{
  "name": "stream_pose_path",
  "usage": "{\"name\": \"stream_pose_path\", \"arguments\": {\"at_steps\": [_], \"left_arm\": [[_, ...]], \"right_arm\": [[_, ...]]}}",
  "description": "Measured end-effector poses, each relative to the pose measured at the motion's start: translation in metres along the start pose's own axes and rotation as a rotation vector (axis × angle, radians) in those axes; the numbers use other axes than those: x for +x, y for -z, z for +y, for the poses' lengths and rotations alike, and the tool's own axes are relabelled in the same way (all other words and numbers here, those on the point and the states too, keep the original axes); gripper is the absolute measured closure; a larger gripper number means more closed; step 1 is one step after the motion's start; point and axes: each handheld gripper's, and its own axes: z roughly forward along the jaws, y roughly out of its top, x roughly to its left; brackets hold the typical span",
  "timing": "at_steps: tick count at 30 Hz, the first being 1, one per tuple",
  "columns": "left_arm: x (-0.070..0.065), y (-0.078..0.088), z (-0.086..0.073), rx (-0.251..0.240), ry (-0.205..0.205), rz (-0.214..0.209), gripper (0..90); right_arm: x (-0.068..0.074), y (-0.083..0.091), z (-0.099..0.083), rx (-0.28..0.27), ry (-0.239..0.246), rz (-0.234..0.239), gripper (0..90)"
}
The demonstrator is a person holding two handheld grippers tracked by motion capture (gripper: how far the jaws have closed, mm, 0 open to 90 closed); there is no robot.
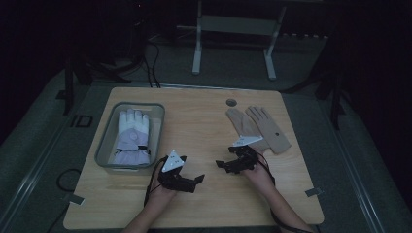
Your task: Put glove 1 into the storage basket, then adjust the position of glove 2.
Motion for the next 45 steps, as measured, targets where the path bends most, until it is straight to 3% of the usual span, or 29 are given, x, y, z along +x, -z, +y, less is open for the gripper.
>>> {"name": "stream_pose_path", "arguments": {"at_steps": [11,14,20,24,26,27,31,34,38,45], "left_arm": [[0.007,-0.001,-0.01,-0.009,-0.007,0.015,1.8],[0.007,0.001,-0.01,-0.027,-0.02,0.046,1.8],[0.009,0.004,-0.011,-0.044,-0.014,0.077,1.7],[0.009,0.005,-0.012,-0.067,-0.009,0.094,2.0],[0.009,0.005,-0.012,-0.067,-0.009,0.094,1.9],[0.007,0.004,-0.012,-0.058,-0.026,0.106,1.9],[0.007,0.002,-0.012,-0.048,-0.027,0.1,1.9],[0.006,0.001,-0.012,-0.042,-0.032,0.1,1.9],[0.003,0.0,-0.012,-0.033,-0.042,0.122,1.9],[0.001,0.0,-0.012,-0.036,-0.046,0.108,1.9]], "right_arm": [[0.0,-0.009,-0.009,0.009,0.04,-0.009,13.2],[0.0,-0.008,-0.011,0.012,0.05,-0.021,13.2],[-0.001,0.003,-0.006,0.043,0.025,-0.004,12.0],[0.0,0.012,0.003,0.043,0.032,-0.04,11.6],[-0.001,0.013,0.005,0.037,0.024,-0.035,11.6],[-0.004,0.017,0.007,0.045,0.017,-0.033,11.6],[-0.011,0.024,0.011,0.035,0.018,-0.056,13.4],[-0.017,0.03,0.015,0.004,0.048,-0.087,17.0],[-0.028,0.039,0.02,-0.023,0.031,-0.107,20.6],[-0.046,0.046,0.027,-0.04,-0.006,-0.152,21.0]]}}
